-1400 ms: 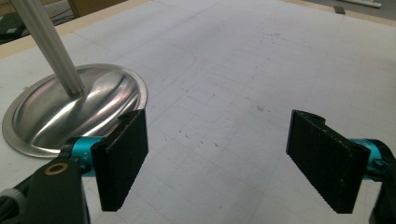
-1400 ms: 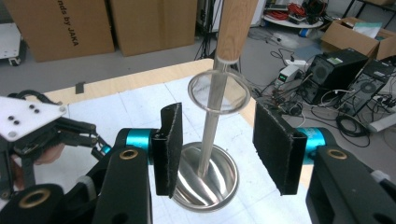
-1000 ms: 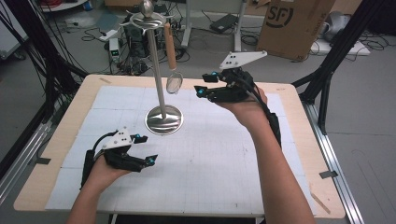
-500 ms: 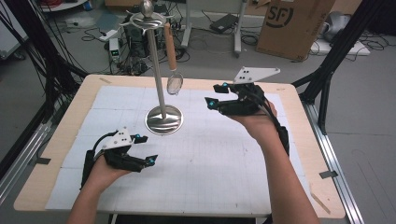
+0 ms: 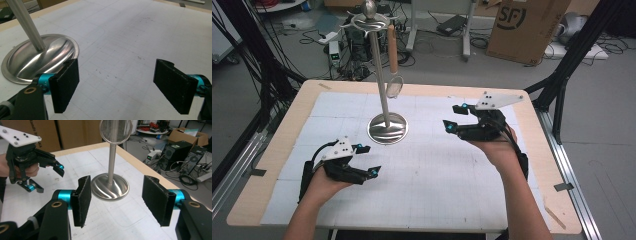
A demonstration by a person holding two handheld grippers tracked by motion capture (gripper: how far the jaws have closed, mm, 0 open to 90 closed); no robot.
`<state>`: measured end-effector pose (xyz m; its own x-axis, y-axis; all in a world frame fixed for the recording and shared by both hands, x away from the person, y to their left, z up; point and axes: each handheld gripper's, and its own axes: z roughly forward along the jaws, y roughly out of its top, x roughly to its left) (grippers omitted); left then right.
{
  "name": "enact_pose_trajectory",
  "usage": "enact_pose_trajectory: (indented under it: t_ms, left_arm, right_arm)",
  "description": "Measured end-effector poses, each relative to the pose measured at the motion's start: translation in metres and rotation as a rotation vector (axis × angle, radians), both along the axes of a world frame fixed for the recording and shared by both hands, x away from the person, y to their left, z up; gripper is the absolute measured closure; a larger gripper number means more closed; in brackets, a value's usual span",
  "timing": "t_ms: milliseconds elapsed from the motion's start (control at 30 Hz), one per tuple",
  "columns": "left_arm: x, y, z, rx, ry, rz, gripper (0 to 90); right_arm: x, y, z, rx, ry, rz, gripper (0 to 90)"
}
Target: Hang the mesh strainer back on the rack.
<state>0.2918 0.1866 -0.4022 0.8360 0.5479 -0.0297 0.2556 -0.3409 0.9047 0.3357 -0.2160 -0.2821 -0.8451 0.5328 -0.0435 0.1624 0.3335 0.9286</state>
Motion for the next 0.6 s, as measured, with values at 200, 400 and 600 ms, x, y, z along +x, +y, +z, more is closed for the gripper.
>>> enact_pose_trajectory:
  t_ms: [200, 400, 600]
  left_arm:
    - [-0.001, 0.002, 0.001, -0.015, -0.005, 0.011, 21.2]
    - [0.0, 0.003, 0.001, -0.01, -0.01, 0.012, 21.1]
    - [-0.001, 0.004, 0.002, -0.017, -0.009, 0.011, 21.1]
  right_arm:
    - [-0.01, -0.012, -0.013, 0.009, -0.006, -0.011, 38.0]
    - [-0.018, -0.021, -0.028, 0.011, 0.004, -0.023, 36.3]
    - [-0.028, -0.03, -0.048, 0.014, 0.023, -0.039, 34.3]
